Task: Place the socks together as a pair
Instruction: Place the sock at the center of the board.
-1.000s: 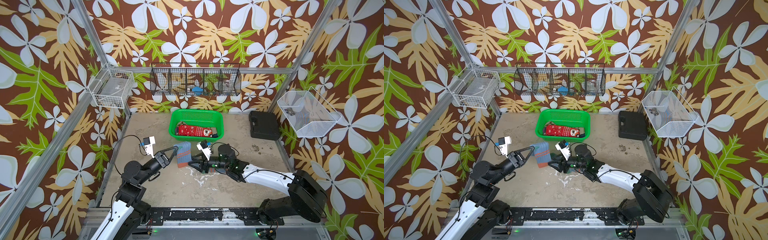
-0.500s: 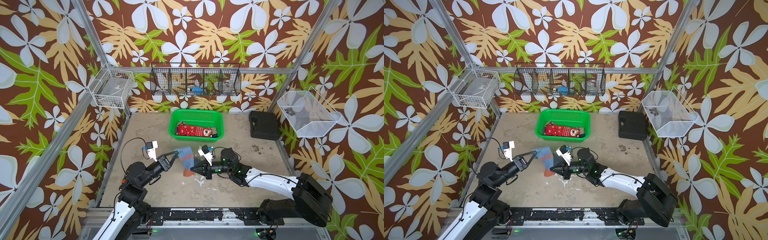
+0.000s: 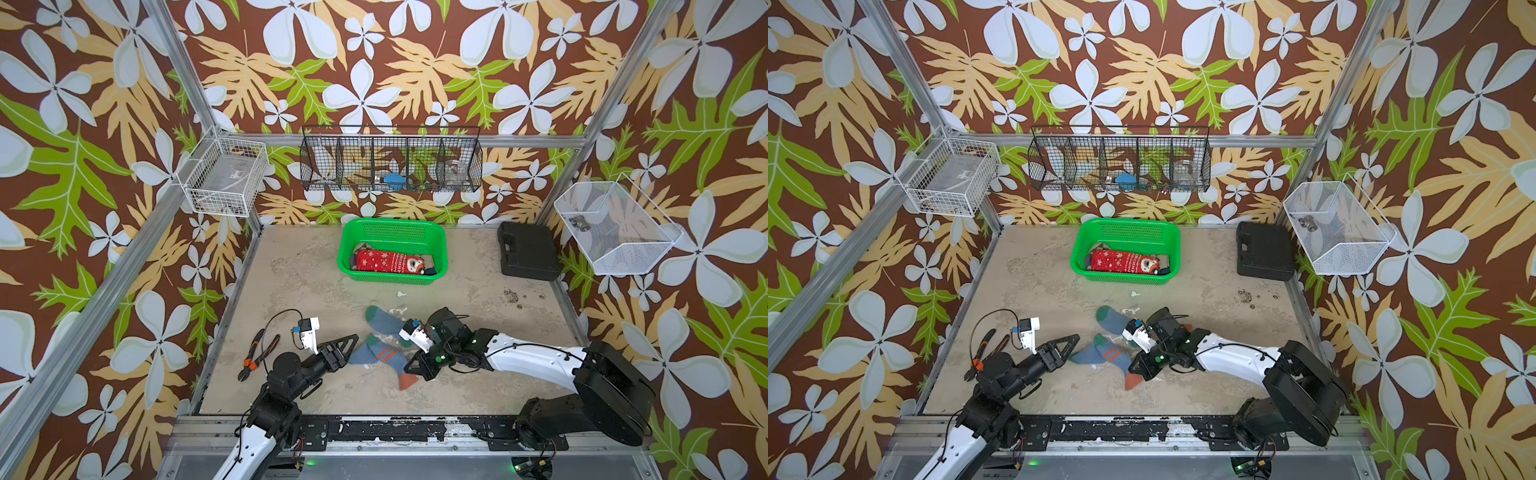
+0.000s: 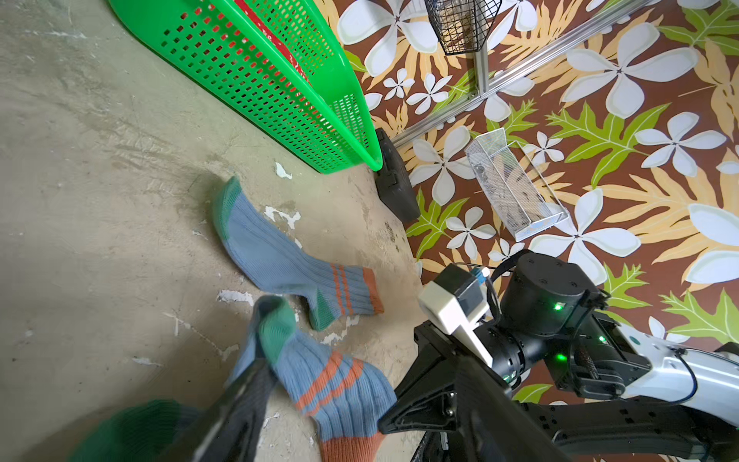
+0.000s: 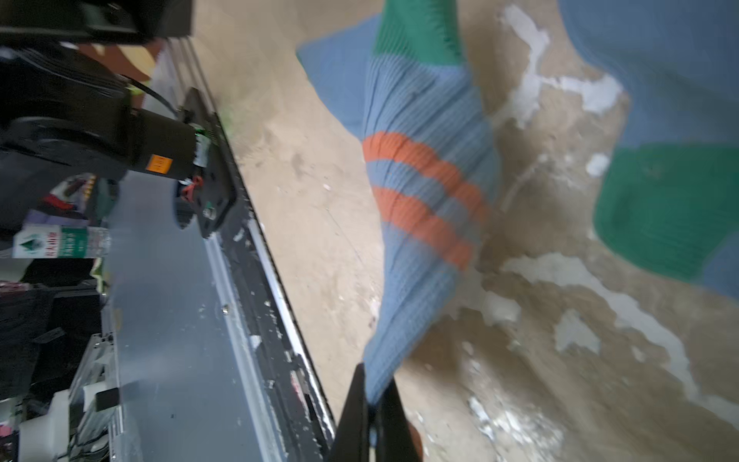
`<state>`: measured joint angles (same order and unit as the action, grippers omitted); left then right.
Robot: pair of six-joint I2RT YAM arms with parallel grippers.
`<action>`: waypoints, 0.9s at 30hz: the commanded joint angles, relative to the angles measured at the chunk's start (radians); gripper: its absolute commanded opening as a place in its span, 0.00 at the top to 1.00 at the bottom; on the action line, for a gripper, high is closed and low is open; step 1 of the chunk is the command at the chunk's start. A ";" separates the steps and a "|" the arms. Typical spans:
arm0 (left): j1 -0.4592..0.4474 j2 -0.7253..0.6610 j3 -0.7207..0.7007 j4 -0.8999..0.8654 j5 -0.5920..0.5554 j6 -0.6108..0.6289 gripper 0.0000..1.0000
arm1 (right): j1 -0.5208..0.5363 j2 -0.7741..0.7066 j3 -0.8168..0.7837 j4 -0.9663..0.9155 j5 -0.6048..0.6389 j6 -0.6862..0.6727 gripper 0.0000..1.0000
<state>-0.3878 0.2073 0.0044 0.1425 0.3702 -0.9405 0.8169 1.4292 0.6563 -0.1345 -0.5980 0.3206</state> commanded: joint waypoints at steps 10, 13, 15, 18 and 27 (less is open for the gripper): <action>0.000 0.459 0.044 0.091 -0.208 0.147 0.26 | -0.001 -0.140 -0.059 -0.053 0.049 0.012 1.00; 0.000 0.568 0.066 0.117 -0.178 0.166 0.31 | -0.005 -0.138 -0.058 -0.052 0.047 0.010 1.00; 0.000 0.586 0.072 0.139 -0.149 0.163 0.35 | -0.005 -0.126 -0.058 -0.048 0.043 0.005 1.00; 0.000 0.577 0.090 0.156 -0.094 0.156 0.36 | -0.005 -0.113 -0.060 -0.031 0.034 0.002 1.00; -0.031 0.721 0.168 0.040 -0.138 0.252 0.37 | -0.030 -0.123 -0.044 -0.031 0.025 -0.009 1.00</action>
<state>-0.4103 0.9085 0.1715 0.2100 0.2584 -0.7292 0.7967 1.3159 0.6048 -0.1776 -0.5579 0.3252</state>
